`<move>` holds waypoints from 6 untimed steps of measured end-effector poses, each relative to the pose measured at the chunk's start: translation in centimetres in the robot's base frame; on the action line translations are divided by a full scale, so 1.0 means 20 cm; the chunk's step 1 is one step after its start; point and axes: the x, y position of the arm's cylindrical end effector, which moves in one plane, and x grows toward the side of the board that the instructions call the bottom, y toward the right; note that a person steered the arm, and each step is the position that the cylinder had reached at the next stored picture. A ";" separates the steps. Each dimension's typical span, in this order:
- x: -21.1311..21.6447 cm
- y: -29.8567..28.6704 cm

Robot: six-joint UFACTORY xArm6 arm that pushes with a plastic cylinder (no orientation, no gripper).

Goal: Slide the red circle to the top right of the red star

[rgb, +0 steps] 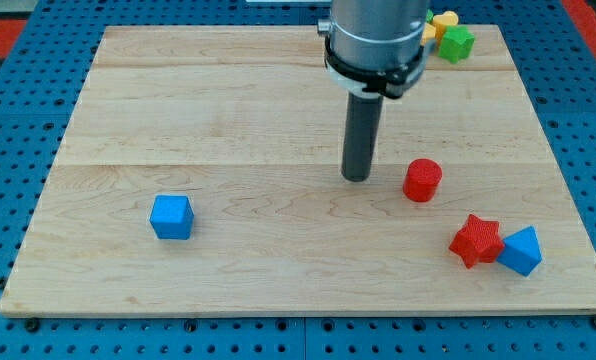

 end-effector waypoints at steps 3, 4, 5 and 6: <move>0.04 0.38; -0.08 0.29; -0.23 0.41; -0.22 0.65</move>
